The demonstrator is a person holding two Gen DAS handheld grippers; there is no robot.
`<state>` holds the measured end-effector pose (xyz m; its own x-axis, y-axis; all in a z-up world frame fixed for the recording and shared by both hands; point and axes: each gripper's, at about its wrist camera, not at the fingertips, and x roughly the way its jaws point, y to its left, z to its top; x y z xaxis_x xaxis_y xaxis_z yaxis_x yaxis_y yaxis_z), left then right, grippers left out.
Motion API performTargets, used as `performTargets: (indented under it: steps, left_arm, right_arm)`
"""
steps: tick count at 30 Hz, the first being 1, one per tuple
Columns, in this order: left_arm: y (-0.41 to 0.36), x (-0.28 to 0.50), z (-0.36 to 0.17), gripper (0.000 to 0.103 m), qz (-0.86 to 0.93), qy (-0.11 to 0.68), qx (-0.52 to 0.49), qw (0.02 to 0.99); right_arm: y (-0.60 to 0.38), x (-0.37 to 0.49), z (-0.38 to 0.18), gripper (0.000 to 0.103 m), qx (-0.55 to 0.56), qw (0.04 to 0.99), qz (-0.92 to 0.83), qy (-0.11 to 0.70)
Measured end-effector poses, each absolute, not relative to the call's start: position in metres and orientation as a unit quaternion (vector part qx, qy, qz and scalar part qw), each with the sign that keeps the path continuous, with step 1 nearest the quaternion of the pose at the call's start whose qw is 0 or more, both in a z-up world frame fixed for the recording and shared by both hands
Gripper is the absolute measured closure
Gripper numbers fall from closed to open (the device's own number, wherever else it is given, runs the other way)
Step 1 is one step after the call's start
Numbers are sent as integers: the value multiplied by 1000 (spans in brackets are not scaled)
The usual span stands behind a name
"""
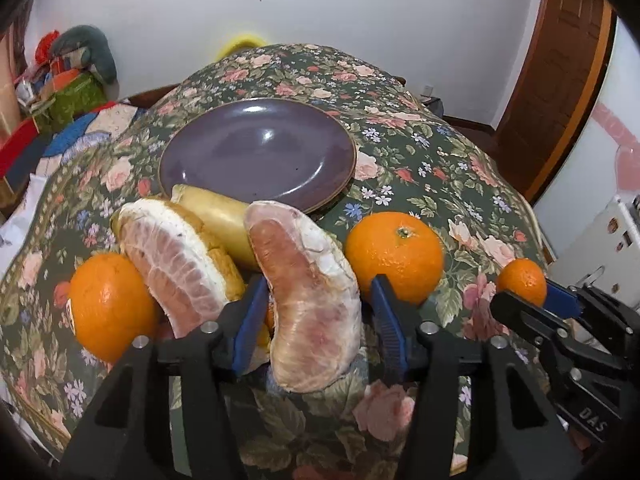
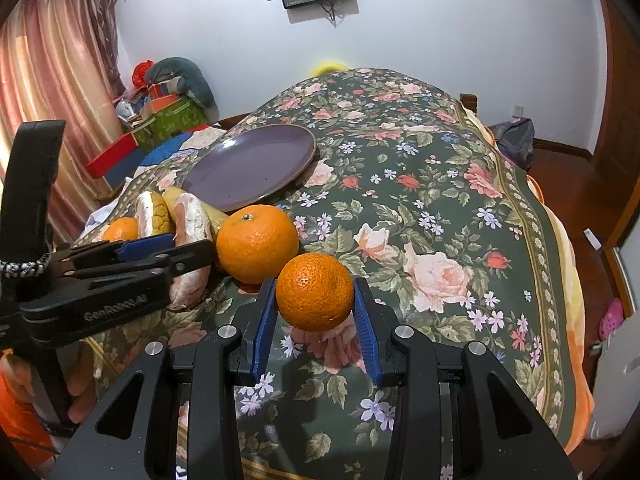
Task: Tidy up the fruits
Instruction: 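Grasp the small tangerine with the right tool while the left tool grasps a pomelo segment, then lower the tangerine onto the purple plate with the right tool while the left tool places the pomelo segment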
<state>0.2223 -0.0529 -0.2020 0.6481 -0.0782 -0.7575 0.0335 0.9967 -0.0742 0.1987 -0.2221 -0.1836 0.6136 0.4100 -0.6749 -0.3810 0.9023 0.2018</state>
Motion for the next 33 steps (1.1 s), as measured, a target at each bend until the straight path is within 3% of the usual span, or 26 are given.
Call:
performTargets:
  steps: [6,14,21,33]
  left_arm:
    - [-52,230,-202,49,-40,415,-22,909]
    - [-54,210,-204,58,-50,419,25,906]
    - [-43,206,-197,60,-74,431,-22,899]
    - [-25,202,-157,60,-62,379,-37,922]
  right_arm:
    - [-223,198,-183,69,23,897,222,381]
    - [-224,194,-174,69,24,901,224,371]
    - [-224,196,-171,69,26,902,222,369]
    - [-212,206,-143,69,24,914,226,337]
